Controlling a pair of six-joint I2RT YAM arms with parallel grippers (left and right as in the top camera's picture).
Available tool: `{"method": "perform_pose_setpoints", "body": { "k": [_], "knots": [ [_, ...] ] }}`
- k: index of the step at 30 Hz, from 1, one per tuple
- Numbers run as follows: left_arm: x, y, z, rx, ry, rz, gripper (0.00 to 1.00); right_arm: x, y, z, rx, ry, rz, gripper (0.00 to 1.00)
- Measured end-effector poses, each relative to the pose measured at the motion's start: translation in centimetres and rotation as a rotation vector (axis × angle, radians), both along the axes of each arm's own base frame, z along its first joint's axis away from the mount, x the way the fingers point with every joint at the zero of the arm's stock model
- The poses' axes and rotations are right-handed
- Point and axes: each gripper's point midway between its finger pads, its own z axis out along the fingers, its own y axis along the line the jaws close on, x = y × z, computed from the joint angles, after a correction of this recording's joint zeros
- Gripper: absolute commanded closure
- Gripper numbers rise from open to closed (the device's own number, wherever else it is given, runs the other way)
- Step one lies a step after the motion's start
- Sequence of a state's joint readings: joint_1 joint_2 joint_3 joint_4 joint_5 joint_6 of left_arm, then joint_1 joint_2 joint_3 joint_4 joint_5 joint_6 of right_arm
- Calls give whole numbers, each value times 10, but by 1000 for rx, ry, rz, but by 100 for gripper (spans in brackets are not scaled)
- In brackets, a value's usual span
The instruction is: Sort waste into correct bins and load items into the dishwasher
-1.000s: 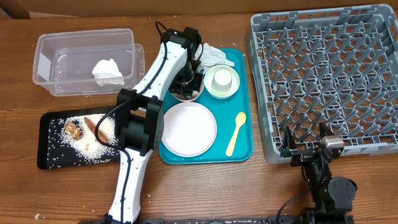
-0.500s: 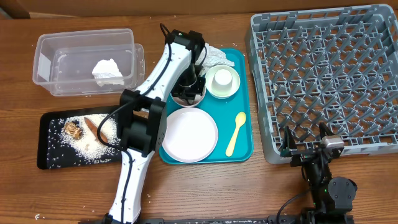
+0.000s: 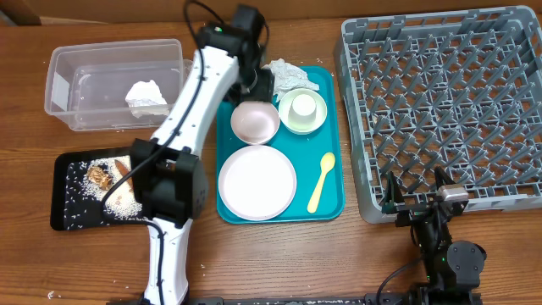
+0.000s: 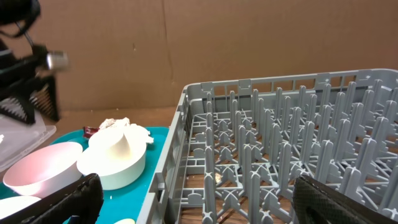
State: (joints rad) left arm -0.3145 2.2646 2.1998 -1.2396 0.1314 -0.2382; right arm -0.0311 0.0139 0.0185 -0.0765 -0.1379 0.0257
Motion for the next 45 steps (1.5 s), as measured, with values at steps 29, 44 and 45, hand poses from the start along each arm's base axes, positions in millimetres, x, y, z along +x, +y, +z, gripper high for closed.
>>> {"method": "perform_pose_setpoints", "body": {
  "k": [29,44,45],
  "knots": [
    [116,-33,-20,-37,-425,-37,13,0,0,0,0,0,0,0],
    [116,-40,-65,3,-384,-96,59,0,0,0,0,0,0,0],
    [116,-40,-65,2,-385,-97,61,0,0,0,0,0,0,0]
  ]
}}
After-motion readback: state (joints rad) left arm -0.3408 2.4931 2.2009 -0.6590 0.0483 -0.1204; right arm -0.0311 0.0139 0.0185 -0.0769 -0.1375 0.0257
